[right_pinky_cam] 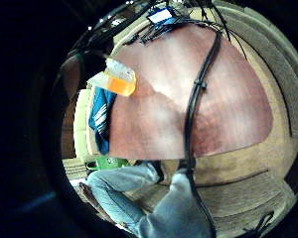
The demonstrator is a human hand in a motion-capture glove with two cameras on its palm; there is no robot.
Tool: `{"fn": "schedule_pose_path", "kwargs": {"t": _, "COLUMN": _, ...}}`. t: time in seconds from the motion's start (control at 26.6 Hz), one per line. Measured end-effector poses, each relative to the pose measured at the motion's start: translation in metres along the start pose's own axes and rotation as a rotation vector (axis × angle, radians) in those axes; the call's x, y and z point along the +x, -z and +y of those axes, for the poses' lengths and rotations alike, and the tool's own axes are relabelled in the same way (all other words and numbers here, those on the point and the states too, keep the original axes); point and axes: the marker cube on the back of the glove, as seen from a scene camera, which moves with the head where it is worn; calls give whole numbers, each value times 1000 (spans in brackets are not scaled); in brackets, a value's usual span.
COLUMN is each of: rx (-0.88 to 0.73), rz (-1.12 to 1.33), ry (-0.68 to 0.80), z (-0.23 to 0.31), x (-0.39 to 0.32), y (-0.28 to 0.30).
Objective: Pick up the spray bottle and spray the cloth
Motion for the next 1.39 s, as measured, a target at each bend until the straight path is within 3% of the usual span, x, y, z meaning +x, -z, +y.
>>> {"fn": "schedule_pose_path", "kwargs": {"t": 0.45, "rx": 19, "rz": -78, "ry": 11, "z": -34, "x": 2, "y": -13}}
{"fn": "schedule_pose_path", "kwargs": {"t": 0.83, "rx": 22, "rz": -368, "ry": 7, "z": -62, "x": -22, "y": -46}}
{"fn": "schedule_pose_path", "kwargs": {"t": 1.39, "rx": 111, "rz": -469, "ry": 22, "z": -98, "x": -43, "y": -60}}
